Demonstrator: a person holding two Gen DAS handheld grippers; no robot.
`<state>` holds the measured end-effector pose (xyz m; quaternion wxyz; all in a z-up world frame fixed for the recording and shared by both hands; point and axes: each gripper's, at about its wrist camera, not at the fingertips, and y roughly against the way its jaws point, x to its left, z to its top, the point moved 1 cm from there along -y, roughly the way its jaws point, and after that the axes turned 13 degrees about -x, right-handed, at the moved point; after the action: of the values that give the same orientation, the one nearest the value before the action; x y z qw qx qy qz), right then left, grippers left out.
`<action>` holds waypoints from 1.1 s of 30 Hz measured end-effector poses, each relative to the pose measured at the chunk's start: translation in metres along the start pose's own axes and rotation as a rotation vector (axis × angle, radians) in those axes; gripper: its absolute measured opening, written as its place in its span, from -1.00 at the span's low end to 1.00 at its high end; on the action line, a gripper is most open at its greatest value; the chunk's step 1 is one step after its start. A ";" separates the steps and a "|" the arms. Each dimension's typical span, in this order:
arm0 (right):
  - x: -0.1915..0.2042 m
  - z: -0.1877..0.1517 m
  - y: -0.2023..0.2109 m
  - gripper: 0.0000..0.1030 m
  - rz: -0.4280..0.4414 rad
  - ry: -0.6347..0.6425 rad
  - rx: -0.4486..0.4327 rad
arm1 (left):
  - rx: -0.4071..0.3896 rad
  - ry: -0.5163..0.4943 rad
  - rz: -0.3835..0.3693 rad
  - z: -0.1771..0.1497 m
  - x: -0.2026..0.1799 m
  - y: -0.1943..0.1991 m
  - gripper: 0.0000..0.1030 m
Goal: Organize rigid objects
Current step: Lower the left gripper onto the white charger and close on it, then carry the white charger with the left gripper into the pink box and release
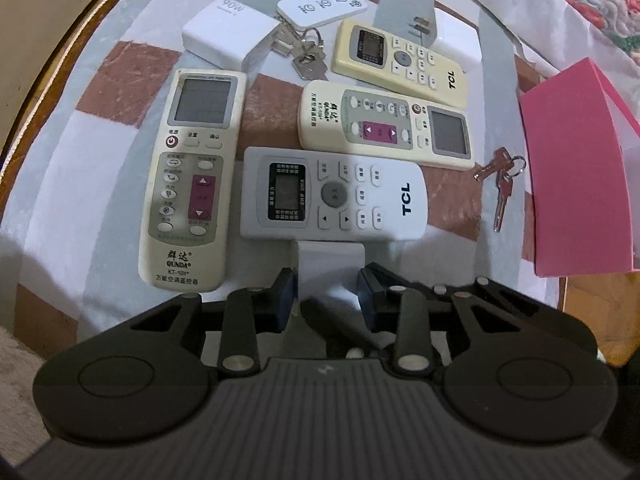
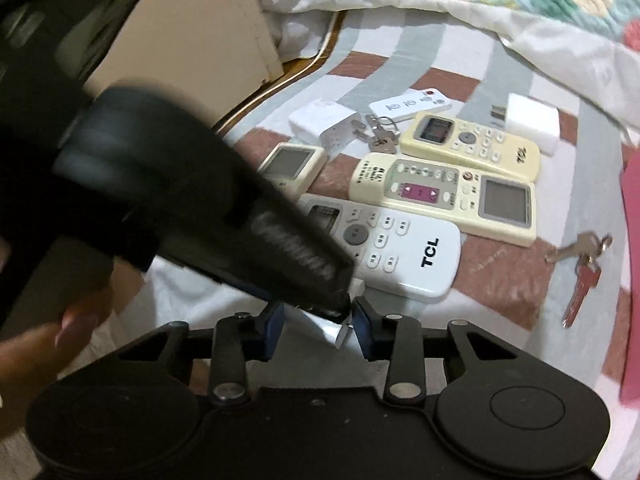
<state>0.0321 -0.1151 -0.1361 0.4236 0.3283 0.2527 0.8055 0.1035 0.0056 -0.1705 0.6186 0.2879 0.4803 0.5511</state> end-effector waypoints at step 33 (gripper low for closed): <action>-0.012 0.074 0.153 -0.24 -0.207 0.255 -0.249 | -0.153 -0.207 -0.176 0.024 -0.146 0.134 -0.34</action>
<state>0.0134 -0.1940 0.0134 0.5058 0.1411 0.2354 0.8178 0.0811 -0.1003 -0.0024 0.7308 0.2521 0.3939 0.4972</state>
